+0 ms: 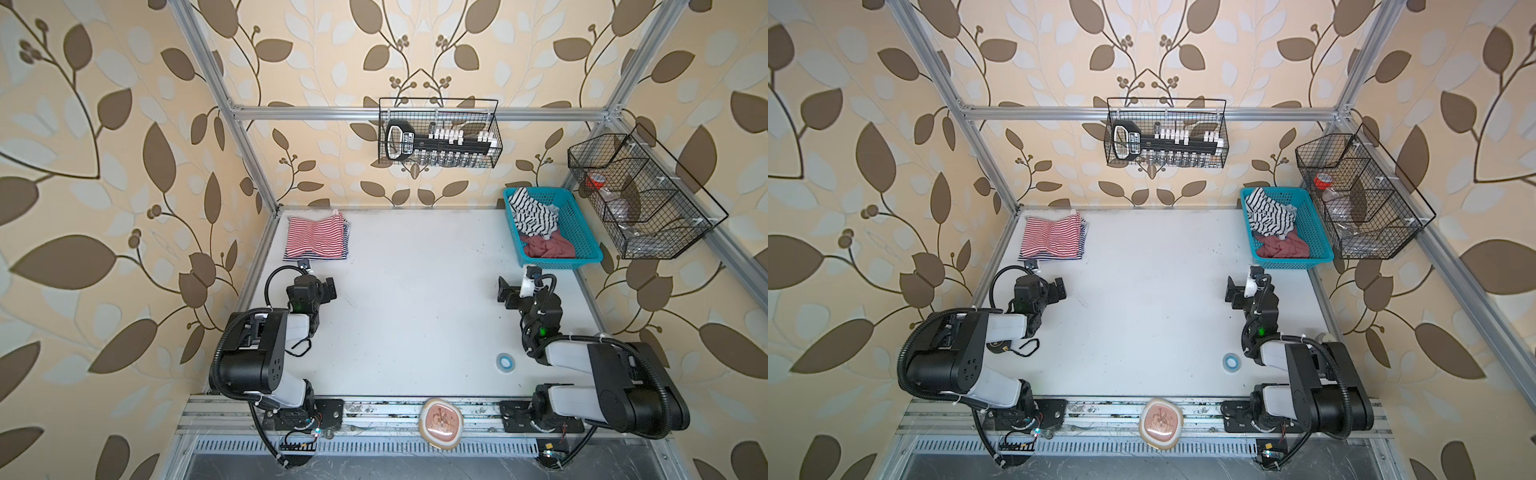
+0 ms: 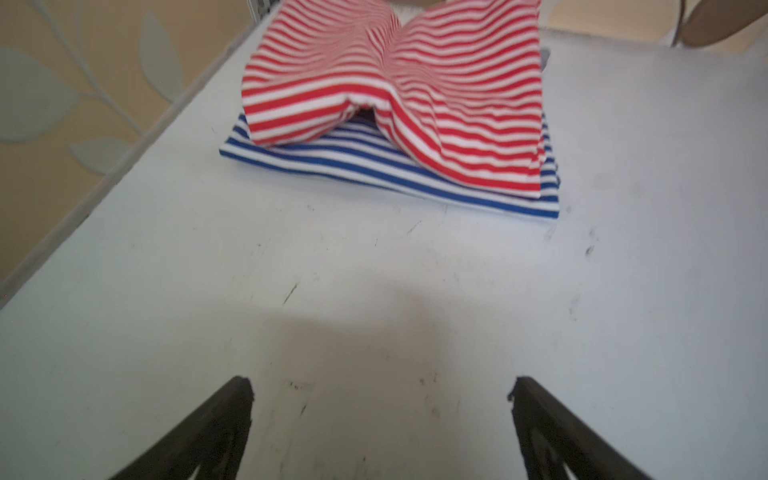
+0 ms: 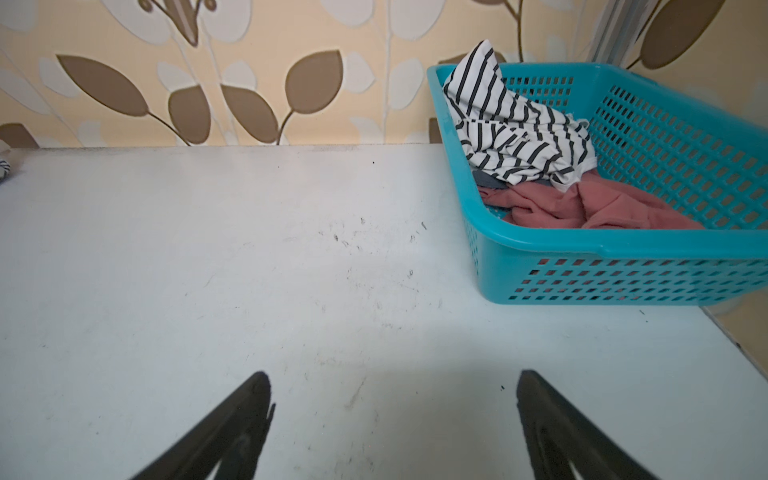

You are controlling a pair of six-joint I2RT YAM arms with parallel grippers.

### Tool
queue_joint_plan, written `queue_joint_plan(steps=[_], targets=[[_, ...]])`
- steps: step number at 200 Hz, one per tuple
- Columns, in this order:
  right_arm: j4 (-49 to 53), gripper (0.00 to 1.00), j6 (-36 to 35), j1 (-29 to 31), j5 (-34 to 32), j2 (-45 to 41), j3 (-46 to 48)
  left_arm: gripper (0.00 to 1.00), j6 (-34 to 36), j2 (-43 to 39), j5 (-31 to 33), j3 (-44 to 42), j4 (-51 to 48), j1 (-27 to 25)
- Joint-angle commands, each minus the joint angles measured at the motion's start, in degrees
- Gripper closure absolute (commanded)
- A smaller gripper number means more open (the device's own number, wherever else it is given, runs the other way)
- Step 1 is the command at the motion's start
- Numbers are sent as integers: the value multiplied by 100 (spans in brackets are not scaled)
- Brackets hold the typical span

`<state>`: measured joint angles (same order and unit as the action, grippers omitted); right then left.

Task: Fold and stack the tank tops
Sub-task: 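Grasp the striped tank top in the basket with the right gripper while the left rises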

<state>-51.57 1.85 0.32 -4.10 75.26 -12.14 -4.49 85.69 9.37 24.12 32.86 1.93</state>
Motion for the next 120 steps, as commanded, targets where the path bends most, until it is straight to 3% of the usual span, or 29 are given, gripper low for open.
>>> queue_joint_plan(steps=[1, 20, 65, 99, 120], targets=[[1082, 9, -160, 30, -11, -447, -590, 3, 59, -506, 65, 1005, -1420, 2], [2001, 9, -136, 49, 30, -738, -1058, 5, -164, -582, -324, 1505, -2059, -42], [4624, 8, -86, -58, 25, -1064, -2861, 7, -1105, -734, -2222, 2357, -2487, -194], [6261, 8, -1, -384, 197, -373, -4584, 8, -1580, -705, -3243, 3068, -2822, -491], [7000, 10, 45, -526, 182, 292, -5550, 8, -1641, -736, -3438, 3298, -2970, -772]])
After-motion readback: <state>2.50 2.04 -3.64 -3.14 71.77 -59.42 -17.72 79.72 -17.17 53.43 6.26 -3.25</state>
